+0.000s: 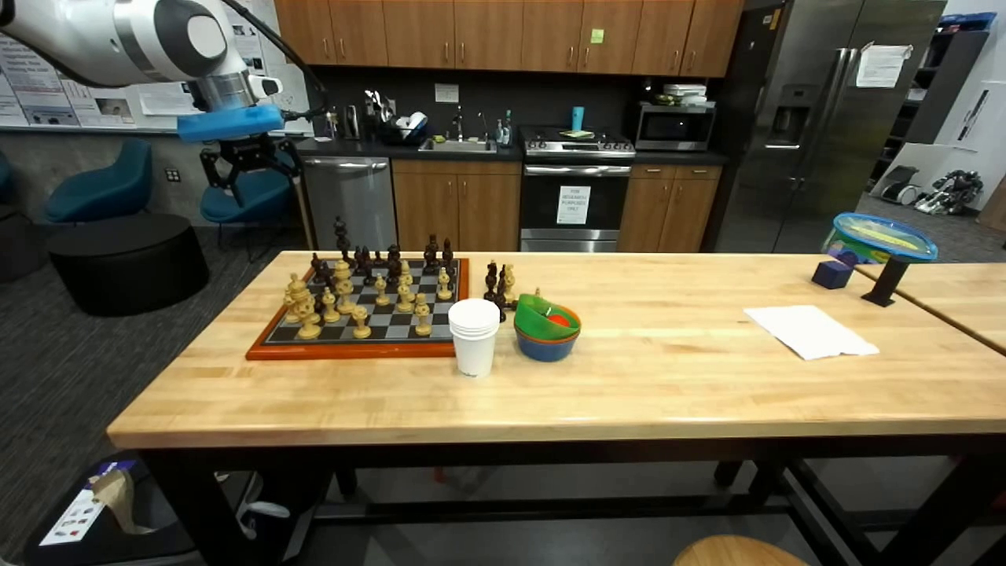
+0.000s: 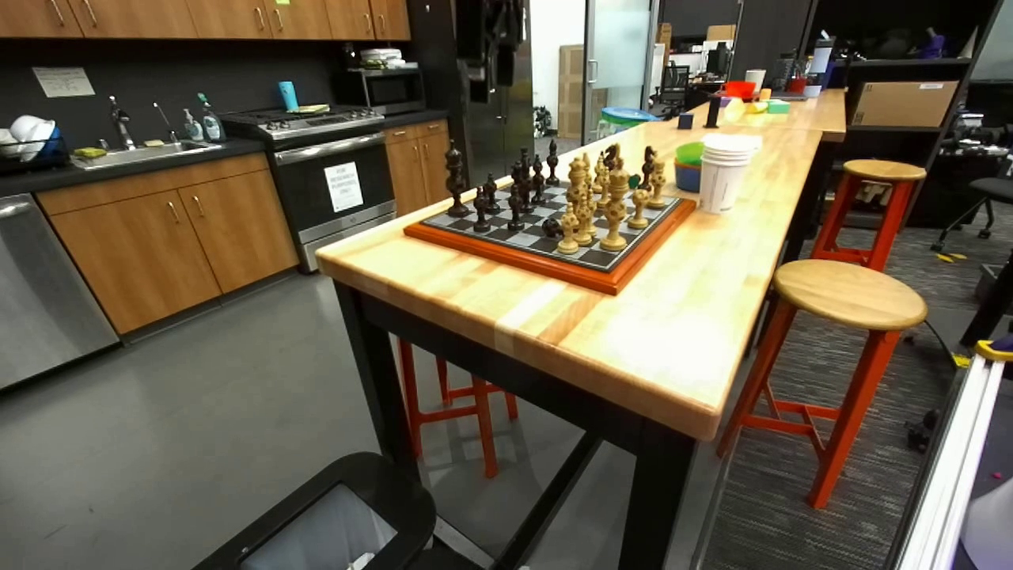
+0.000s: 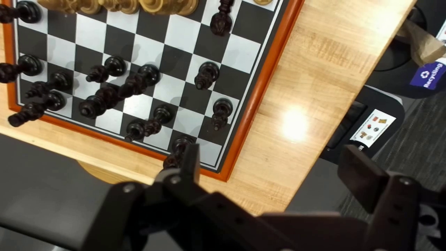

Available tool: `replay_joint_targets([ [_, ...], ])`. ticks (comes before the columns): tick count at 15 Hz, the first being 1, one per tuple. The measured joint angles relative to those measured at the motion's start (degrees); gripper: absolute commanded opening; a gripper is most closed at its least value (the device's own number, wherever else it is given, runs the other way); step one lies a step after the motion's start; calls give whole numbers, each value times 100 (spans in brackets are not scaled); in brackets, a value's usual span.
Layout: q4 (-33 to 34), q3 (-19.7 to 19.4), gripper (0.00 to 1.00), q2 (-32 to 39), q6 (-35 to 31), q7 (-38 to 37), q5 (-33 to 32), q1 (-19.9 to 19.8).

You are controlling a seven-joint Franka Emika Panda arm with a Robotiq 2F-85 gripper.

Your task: Make two moves using two different chess pieces

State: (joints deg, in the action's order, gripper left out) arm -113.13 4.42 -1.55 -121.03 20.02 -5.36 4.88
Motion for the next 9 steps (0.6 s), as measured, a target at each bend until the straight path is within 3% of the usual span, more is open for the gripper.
replay_joint_targets([
  [9,141,-130,100,389,-272,535,0,-179],
])
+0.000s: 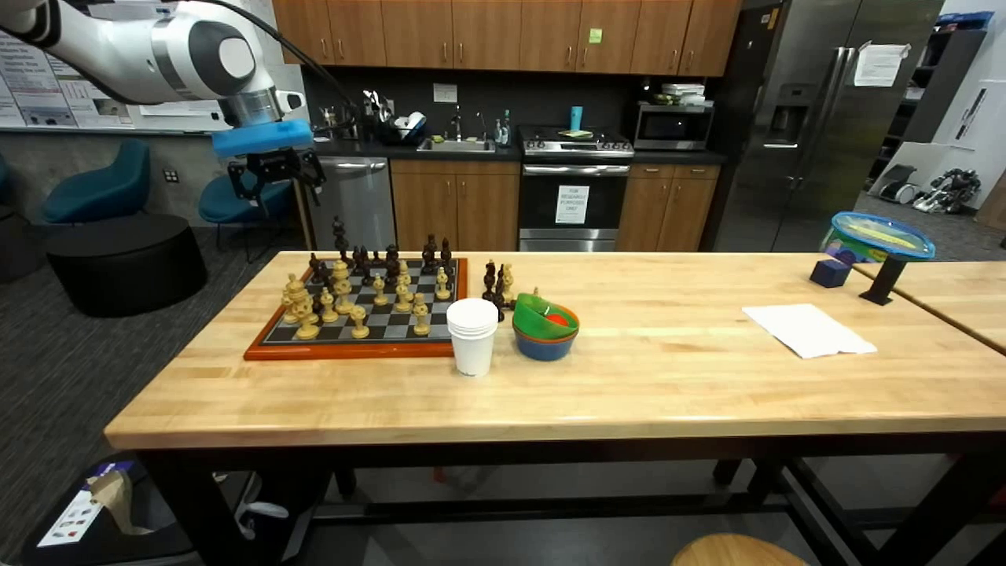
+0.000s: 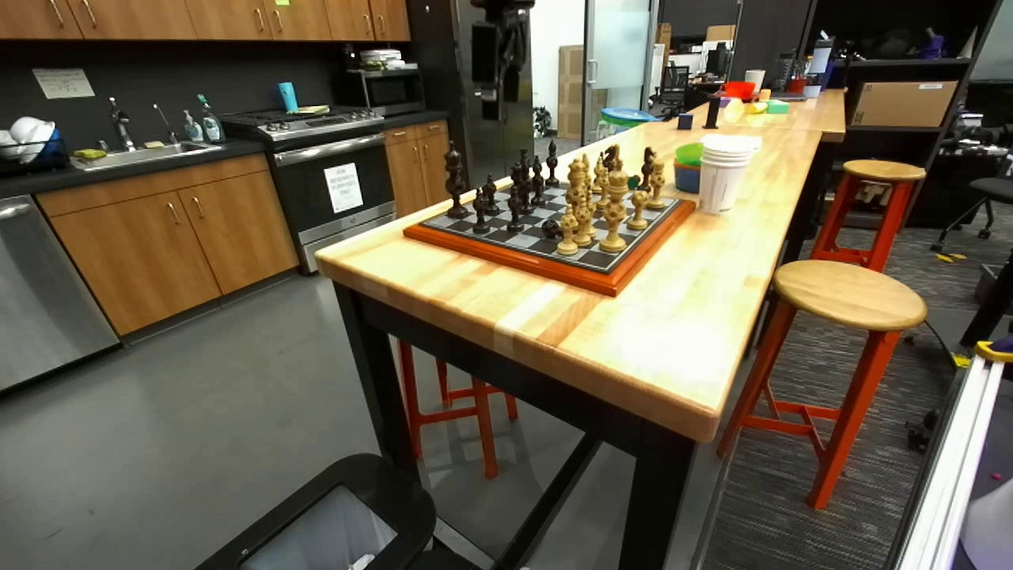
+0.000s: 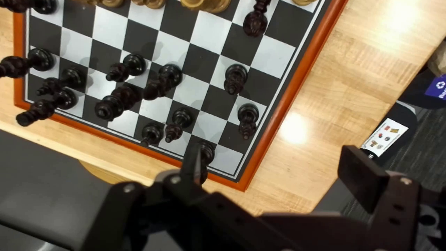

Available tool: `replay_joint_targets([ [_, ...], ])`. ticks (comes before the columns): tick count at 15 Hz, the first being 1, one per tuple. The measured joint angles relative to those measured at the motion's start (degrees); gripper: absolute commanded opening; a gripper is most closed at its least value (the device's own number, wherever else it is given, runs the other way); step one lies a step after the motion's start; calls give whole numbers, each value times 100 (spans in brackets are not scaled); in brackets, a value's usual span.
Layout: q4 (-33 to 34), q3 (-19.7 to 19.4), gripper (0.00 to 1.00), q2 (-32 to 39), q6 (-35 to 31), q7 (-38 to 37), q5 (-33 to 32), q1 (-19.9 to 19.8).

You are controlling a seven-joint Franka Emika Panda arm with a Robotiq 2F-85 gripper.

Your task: Make two moves using two different chess pieces

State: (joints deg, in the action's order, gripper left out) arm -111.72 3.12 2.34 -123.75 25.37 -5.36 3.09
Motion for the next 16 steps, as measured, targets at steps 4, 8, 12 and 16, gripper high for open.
replay_joint_targets([
  [4,204,11,100,300,-104,42,0,2],
  [8,358,16,100,502,-215,37,-2,2],
  [12,426,47,100,545,-251,25,-17,17],
  [16,425,39,100,555,-239,6,-22,1],
])
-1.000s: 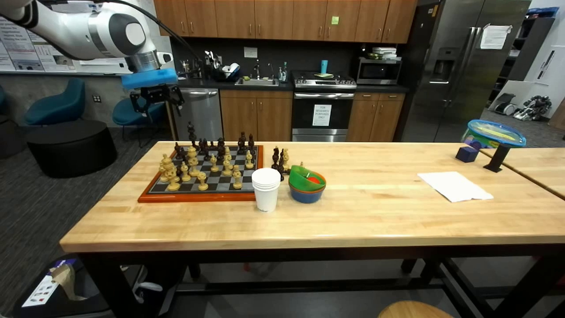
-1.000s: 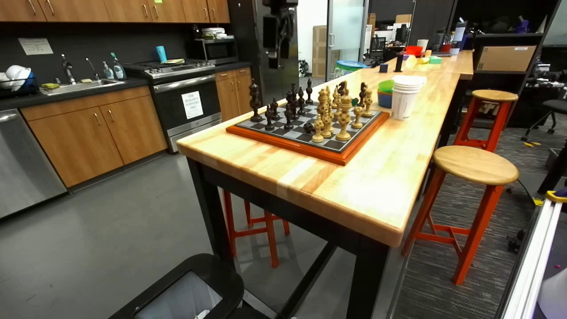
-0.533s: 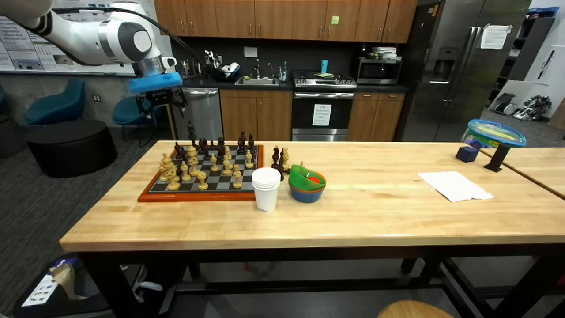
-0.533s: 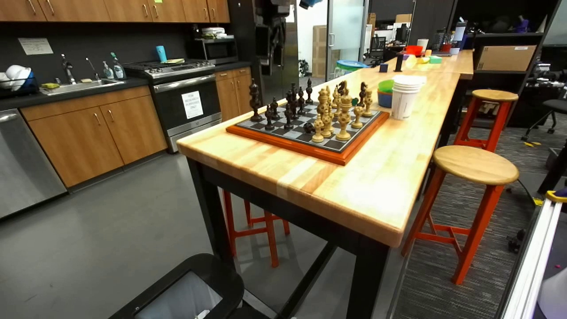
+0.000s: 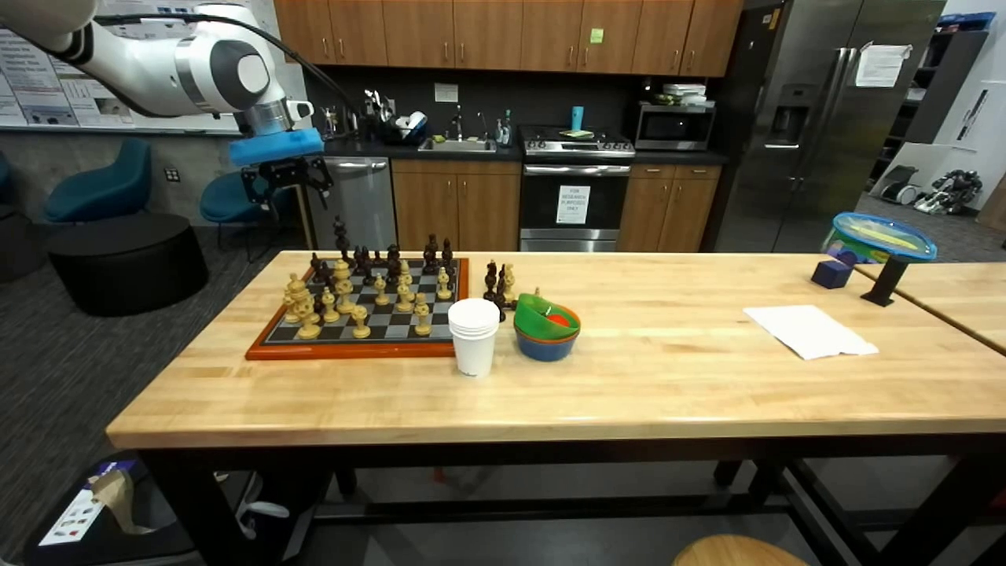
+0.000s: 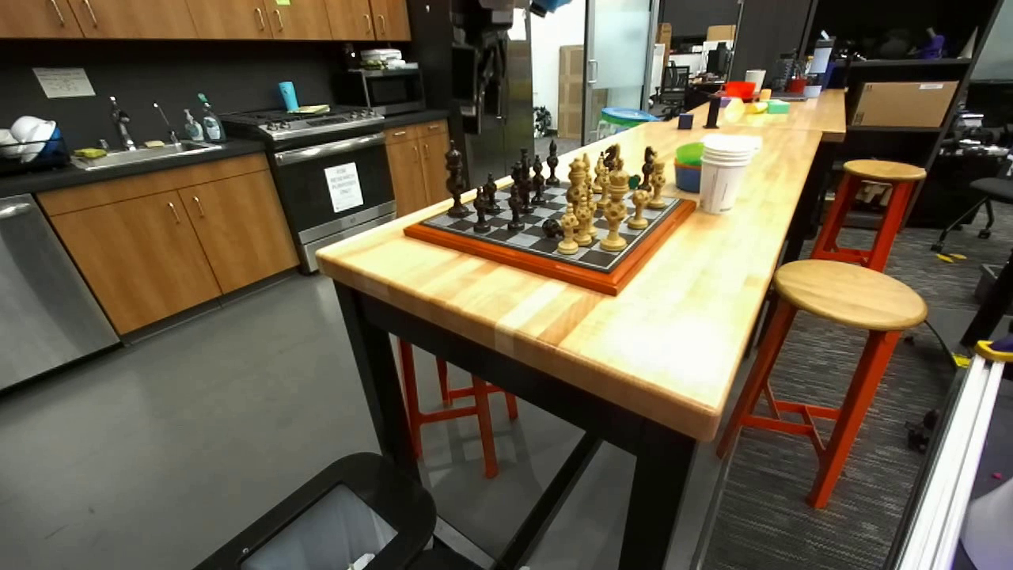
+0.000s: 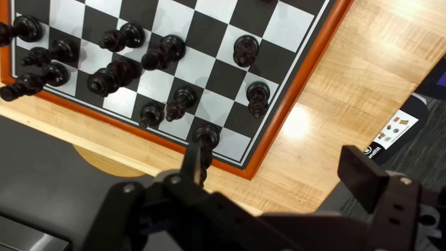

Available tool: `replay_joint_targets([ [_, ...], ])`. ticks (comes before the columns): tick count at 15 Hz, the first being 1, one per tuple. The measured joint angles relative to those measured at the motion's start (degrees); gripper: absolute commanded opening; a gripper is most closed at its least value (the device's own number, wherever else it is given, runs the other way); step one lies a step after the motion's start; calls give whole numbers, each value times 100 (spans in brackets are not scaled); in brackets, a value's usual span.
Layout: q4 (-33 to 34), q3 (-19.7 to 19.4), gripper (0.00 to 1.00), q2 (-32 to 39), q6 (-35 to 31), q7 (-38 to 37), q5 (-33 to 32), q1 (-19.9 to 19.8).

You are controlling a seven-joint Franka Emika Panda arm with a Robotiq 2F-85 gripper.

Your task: Make two moves using two different chess pieces

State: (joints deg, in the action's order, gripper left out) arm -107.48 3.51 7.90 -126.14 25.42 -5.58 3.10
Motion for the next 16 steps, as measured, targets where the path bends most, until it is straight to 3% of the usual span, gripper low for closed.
replay_joint_targets([
  [6,-167,-186,100,1,31,-540,-659,-118],
  [16,-562,-344,100,1,43,-796,-712,-348],
])
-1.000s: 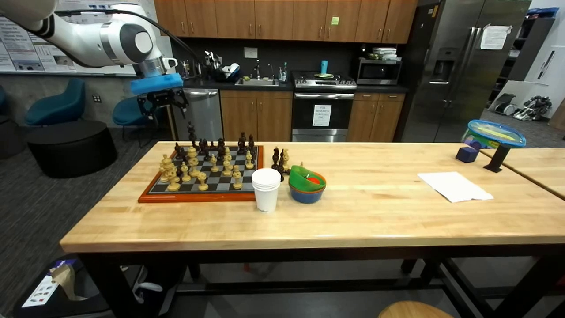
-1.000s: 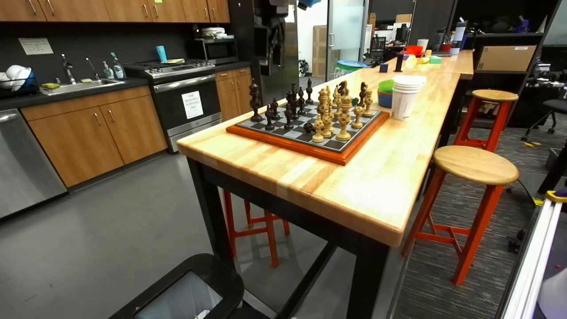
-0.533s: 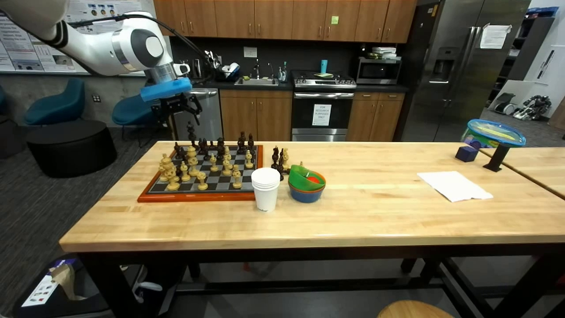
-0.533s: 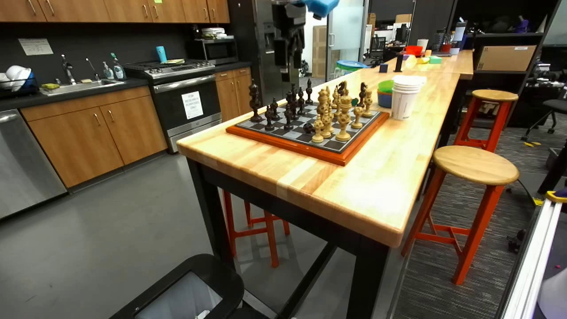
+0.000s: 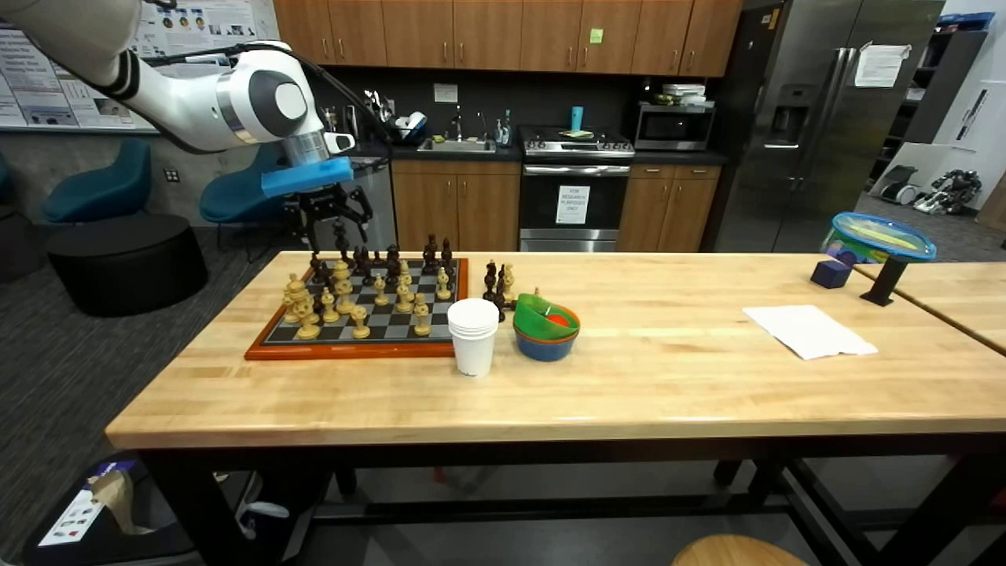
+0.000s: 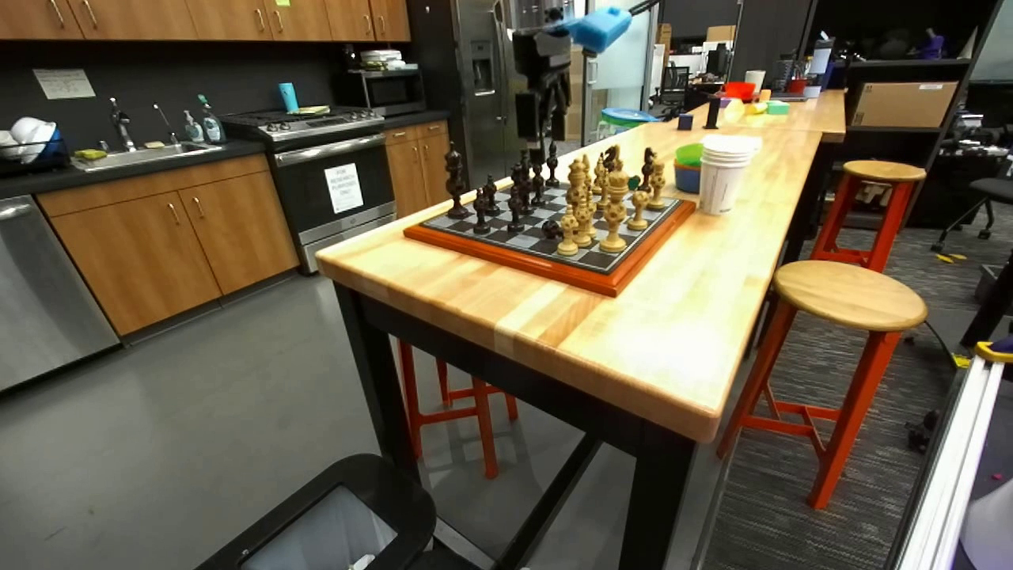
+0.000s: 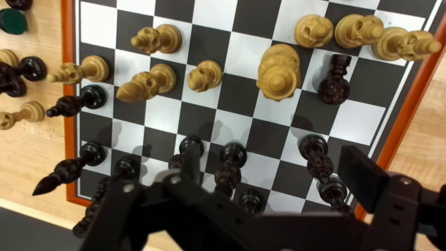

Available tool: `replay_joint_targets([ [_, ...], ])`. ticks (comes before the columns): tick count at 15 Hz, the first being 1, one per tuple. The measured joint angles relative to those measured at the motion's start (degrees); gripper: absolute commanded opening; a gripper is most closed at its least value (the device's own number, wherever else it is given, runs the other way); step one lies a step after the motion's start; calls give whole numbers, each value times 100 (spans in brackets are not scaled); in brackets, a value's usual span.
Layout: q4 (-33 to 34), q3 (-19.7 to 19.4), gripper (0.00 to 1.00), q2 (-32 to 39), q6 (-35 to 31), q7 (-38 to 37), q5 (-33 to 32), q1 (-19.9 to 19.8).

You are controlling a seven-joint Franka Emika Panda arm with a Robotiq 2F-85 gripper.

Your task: Make two moves using two different chess pieces

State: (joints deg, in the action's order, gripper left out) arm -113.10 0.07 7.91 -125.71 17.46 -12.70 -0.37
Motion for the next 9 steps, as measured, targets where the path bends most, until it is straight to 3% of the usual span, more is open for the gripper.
replay_joint_targets([
  [9,67,-29,100,123,-22,10,0,-42],
])
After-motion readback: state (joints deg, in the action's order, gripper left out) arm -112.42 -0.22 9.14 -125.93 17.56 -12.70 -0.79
